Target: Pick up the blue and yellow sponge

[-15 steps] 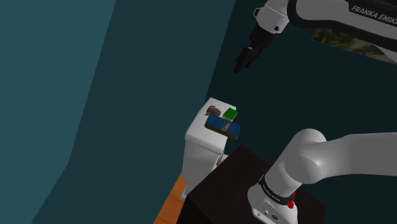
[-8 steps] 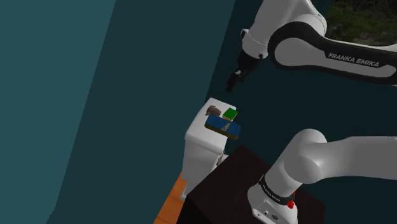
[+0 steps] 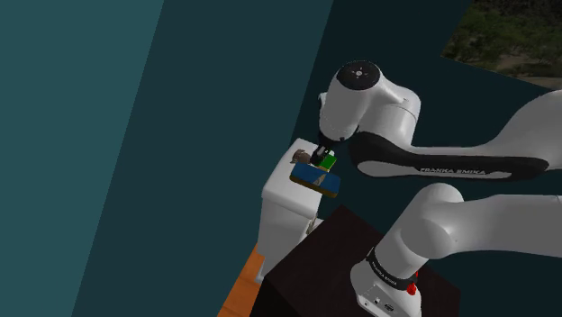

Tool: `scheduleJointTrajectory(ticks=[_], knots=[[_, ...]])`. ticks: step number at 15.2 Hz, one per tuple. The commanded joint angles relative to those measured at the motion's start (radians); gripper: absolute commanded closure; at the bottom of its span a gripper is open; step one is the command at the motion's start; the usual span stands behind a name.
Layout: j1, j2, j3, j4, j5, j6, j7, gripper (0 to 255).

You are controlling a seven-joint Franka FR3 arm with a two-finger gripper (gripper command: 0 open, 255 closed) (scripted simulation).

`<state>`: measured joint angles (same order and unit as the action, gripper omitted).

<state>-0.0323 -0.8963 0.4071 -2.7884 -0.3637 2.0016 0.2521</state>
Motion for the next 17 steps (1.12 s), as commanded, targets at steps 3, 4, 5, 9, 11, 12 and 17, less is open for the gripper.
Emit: scheduleJointTrajectory(ticks=[3,4,5,9,11,12,17], knots=[[-0.046,0.042,0.139,-0.114,-0.100,0.087,0.138,0],[-0.066,0.062,0.178,-0.137,-0.130,0.109,0.179,0],[-0.090,0.085,0.220,-0.158,-0.161,0.132,0.223,0],[-0.249,0.210,0.420,-0.213,-0.325,0.209,0.441,0],[-0.382,0.292,0.552,-0.219,-0.438,0.228,0.581,0],[-0.466,0.338,0.629,-0.216,-0.504,0.226,0.659,0],[-1.306,0.619,1.371,-0.146,-0.885,0.023,1.082,0]])
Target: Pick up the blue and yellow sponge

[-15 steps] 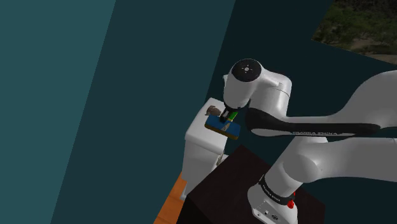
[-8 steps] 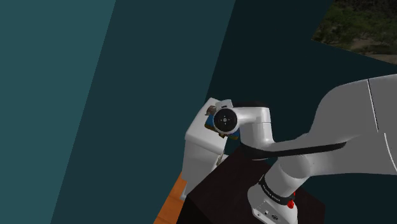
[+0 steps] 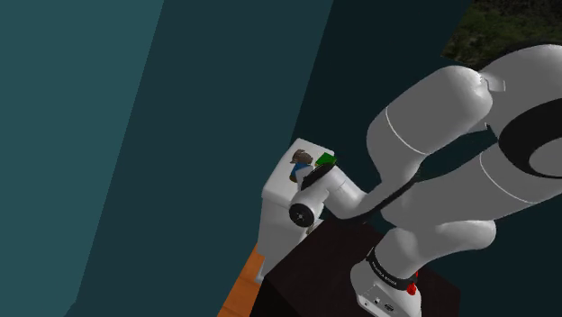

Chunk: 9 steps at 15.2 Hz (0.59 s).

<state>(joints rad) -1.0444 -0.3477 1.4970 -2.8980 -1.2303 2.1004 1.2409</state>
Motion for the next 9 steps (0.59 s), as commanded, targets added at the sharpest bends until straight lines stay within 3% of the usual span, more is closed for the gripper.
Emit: scheduleJointTrajectory(ticks=[1,2,3,9], knots=[[-0.465,-0.014,0.454,-0.024,-0.022,-0.037,0.133,0],[-0.537,-0.092,0.532,-0.014,-0.016,0.002,0.160,0],[-0.513,-0.164,0.531,-0.010,0.022,0.067,0.155,0],[-0.675,-0.279,0.721,0.046,0.042,0.129,0.229,0]])
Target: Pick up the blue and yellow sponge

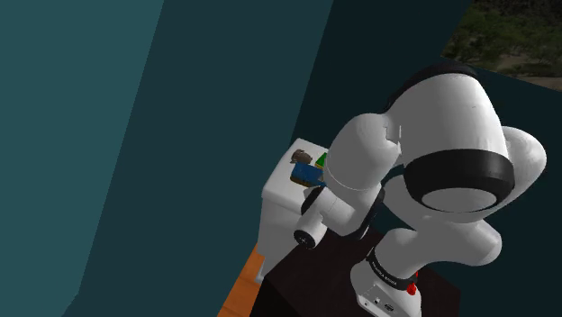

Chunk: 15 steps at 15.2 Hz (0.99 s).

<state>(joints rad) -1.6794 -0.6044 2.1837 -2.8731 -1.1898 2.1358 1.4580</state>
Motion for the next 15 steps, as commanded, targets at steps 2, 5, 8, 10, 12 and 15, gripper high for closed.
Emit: scheduleJointTrajectory(ticks=[2,5,8,10,12,15], knots=[[-0.063,-0.026,0.056,0.027,-0.003,0.091,0.022,0],[-0.095,-0.083,0.110,0.028,0.010,0.132,0.066,255],[-0.099,-0.091,0.117,0.031,0.011,0.137,0.069,255],[-0.101,-0.094,0.117,0.032,0.009,0.140,0.071,255],[-0.063,-0.025,0.056,0.027,-0.003,0.090,0.022,255],[-0.016,0.049,-0.011,0.000,-0.025,0.044,-0.007,255]])
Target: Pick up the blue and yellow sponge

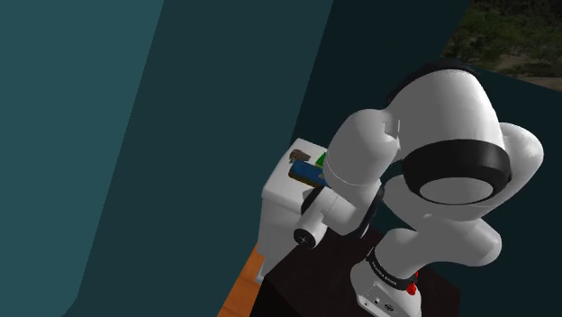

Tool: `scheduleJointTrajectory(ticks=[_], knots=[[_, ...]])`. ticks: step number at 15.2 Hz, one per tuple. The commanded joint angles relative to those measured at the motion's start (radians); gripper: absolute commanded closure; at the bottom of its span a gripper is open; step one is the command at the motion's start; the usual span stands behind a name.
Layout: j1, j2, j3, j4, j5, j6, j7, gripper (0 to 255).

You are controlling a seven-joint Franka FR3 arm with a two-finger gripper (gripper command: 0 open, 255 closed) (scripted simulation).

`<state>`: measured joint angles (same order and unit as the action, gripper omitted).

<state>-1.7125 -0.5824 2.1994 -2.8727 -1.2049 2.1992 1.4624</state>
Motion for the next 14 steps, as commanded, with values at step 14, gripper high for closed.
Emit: scheduleJointTrajectory(ticks=[14], knots=[[0.348,0.667,-0.503,-0.081,-0.241,-0.572,-0.104,255]])
